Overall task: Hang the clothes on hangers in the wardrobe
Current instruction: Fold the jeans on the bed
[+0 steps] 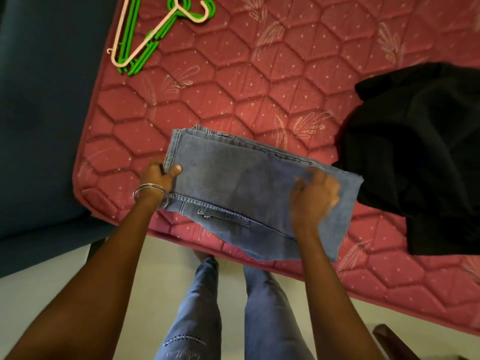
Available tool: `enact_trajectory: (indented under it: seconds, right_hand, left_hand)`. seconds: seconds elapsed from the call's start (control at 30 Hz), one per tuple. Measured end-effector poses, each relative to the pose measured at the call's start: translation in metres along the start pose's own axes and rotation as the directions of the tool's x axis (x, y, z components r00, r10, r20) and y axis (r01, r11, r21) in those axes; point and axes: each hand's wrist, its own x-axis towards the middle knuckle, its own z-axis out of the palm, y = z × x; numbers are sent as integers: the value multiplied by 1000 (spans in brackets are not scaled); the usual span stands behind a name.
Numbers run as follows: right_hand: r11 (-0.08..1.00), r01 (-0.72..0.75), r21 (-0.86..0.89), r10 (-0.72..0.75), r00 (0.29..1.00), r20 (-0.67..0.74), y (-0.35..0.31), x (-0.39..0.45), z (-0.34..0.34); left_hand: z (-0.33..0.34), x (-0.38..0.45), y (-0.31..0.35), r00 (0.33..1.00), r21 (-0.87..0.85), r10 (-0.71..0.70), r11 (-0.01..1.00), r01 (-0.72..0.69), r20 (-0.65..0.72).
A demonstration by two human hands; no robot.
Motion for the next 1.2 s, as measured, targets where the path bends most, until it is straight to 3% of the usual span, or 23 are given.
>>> enact_trajectory:
  seconds: [0.07, 0.13, 0.2, 0.27, 0.37, 0.4, 0.43, 0.47, 0.5, 0.53, 0.57, 0.63, 0.67, 0.7, 0.73, 0.77, 0.83, 0.9, 0.97, 1.03, 1.07, 1.13, 1.2]
  right_hand:
    - [915, -379, -141, 385, 923, 18, 27, -7, -18]
    - [799, -593, -104, 602, 792, 106, 59, -14, -18]
    - [785, -619, 17, 588, 754, 291, 90, -23, -19]
    - [761, -632, 147, 543, 744, 389, 100, -19, -28]
    - [650, -680, 340, 491, 717, 495, 73, -6, -54]
    - [596, -681, 425, 526, 732, 433, 56, -5, -62]
    - [554, -649, 521, 609, 743, 277, 38, -1, -76]
    - [581, -582, 569, 590, 783, 199, 19, 2, -85]
    - [636, -497, 590, 358, 868, 345, 3, 4, -102]
    - [643, -397, 655, -58, 828, 558, -8, 1, -119]
    - [630, -374, 681, -351, 645, 679, -18, -4, -134]
    - [594, -387, 705, -595, 378, 709, -22, -12, -150]
    - [548, -444, 708, -636, 328, 698, -31, -17, -146]
    - [499, -520, 693, -636, 323, 701, -30, -24, -143]
    - [432, -618, 657, -607, 340, 718, -34, -28, -140]
    - [367, -700, 613, -498, 408, 765, -36, -36, -131]
    - [246, -797, 552, -120, 540, 833, -28, -52, -112]
    - [205, -811, 547, 249, 584, 773, -27, -70, -95]
    - [144, -854, 500, 302, 520, 799, -24, -84, -83]
    - [4, -917, 400, 247, 388, 888, -27, -102, -72]
    - [-17, -931, 364, 197, 354, 914, -36, -112, -72]
    - [-49, -931, 362, 176, 349, 921, -58, -127, -83]
    - [-142, -936, 321, 196, 292, 936, -80, -141, -92]
  left_hand:
    - [3, -14, 1, 984, 312, 46, 950, 11, -175]
    - [11, -33, 13, 937, 408, 217, 908, -92, -272]
    - [29, -55, 33, 919, 191, 370, 920, -342, -136]
    - [48, -86, 60, 905, -73, 408, 913, -402, 122]
    - [70, -134, 108, 839, -346, 322, 922, -173, 440]
    - [75, -149, 125, 811, -383, 287, 920, -84, 510]
    - [74, -165, 148, 784, -395, 276, 918, -43, 556]
    - [73, -172, 161, 773, -386, 251, 923, -8, 583]
    - [70, -177, 174, 778, -358, 230, 934, -7, 585]
    - [61, -179, 183, 809, -302, 177, 953, 1, 561]
    - [51, -176, 187, 843, -281, 137, 960, 17, 520]
    - [25, -164, 184, 883, -334, 86, 939, 83, 462]
    - [13, -157, 179, 890, -347, 70, 932, 102, 450]
    - [-5, -155, 176, 892, -345, 71, 934, 98, 446]
    - [-20, -153, 174, 896, -341, 58, 934, 108, 440]
    - [-39, -155, 174, 901, -356, 59, 928, 109, 430]
    - [-66, -156, 180, 890, -394, 71, 910, 128, 451]
    - [-97, -162, 190, 857, -472, 146, 873, 124, 495]
    - [-121, -171, 205, 823, -554, 258, 828, 82, 507]
    - [-147, -181, 217, 794, -640, 352, 766, 61, 496]
    - [-161, -184, 220, 775, -684, 394, 726, 68, 495]
    - [-181, -196, 231, 745, -738, 436, 666, 110, 504]
    - [-200, -204, 233, 717, -766, 472, 628, 134, 512]
